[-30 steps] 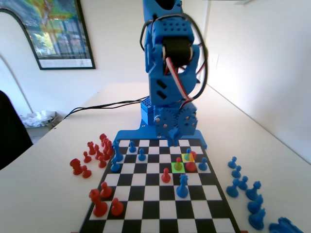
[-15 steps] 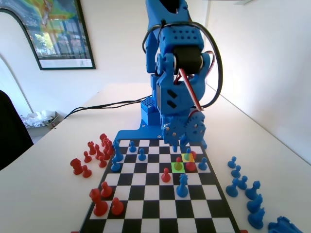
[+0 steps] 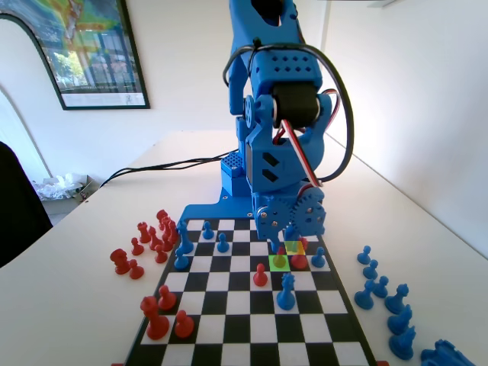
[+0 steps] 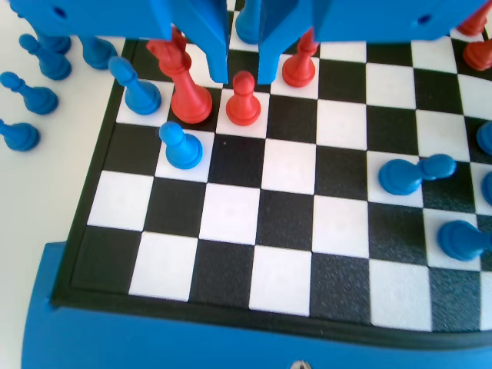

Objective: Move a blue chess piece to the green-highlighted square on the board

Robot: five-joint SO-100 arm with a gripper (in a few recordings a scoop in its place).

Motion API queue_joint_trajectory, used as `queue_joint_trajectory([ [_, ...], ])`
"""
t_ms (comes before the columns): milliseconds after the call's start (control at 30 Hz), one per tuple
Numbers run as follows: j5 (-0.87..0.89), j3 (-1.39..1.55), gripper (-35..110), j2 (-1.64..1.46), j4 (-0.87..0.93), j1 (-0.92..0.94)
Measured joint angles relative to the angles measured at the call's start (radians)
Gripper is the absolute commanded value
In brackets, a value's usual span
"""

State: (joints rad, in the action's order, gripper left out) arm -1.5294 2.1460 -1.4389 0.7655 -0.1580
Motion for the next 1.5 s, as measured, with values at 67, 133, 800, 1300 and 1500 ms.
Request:
queue_joint_trajectory([
  [67, 0.000, 0.000, 8, 0.003, 0.008, 0.000],
  [133, 0.000, 0.000, 8, 0.005, 0.008, 0.000],
  [800, -0.018, -0.009, 6, 0.074, -0.025, 0.008],
  [1300, -0.035, -0.020, 1, 0.074, -0.034, 0.021],
  [1500, -0.080, -0.037, 1, -0.058, 0.152, 0.067],
])
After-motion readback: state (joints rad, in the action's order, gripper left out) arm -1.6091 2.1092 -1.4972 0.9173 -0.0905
